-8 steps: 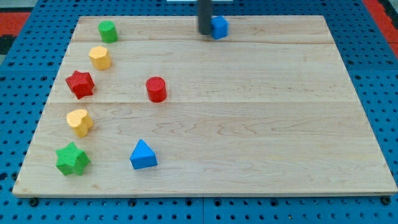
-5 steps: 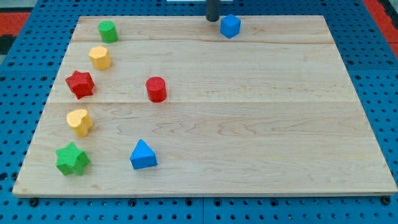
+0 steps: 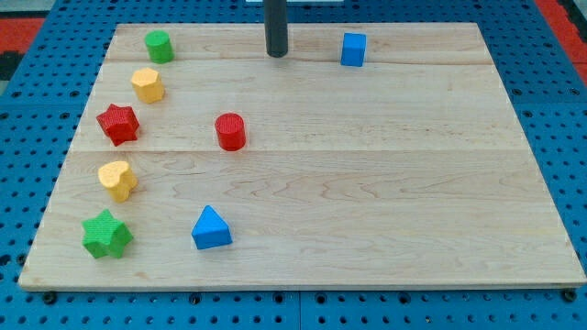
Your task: Place the cube towards the top right of the board
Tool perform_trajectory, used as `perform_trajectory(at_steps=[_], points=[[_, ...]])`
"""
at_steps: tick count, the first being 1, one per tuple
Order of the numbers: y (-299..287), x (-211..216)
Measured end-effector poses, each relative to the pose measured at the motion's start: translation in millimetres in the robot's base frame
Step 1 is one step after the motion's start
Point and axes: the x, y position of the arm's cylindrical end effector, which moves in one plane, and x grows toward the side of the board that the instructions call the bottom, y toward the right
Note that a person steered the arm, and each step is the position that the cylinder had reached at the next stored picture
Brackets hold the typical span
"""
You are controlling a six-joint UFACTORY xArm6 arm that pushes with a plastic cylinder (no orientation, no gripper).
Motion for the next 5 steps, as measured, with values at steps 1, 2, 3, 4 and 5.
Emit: perform_trajectory(at_steps=[1,2,3,4,5], points=[[32.0,19.8],[101.5,9.3],[87.6,9.7],[15.4,-7.4],[10.2,-37.8]])
